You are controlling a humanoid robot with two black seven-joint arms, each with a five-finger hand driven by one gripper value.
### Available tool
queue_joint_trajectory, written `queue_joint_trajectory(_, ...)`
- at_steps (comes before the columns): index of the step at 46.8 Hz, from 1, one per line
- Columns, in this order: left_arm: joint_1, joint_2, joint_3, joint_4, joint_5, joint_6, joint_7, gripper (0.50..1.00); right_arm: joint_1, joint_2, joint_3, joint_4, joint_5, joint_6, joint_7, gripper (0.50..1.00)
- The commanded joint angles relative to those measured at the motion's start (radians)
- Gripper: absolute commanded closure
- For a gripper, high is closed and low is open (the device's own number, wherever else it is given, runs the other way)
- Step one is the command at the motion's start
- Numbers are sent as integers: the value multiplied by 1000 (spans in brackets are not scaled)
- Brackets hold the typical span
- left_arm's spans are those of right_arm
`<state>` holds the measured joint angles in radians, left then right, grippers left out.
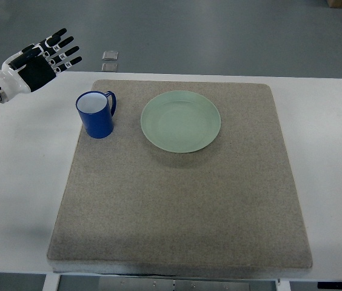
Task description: Place cup left of plate with left hand
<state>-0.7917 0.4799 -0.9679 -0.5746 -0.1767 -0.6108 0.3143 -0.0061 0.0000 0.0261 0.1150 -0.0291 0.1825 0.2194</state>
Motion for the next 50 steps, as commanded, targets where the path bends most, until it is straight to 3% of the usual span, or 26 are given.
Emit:
queue_joint_trajectory(1, 0, 0, 0, 10, -21, 0, 11, 500, 0, 0, 0, 0, 0, 0, 0, 568)
queue_joint_trajectory(50, -11, 2, -3, 9, -21, 0, 11, 500, -5, 0, -2, 20, -5, 17, -5, 568)
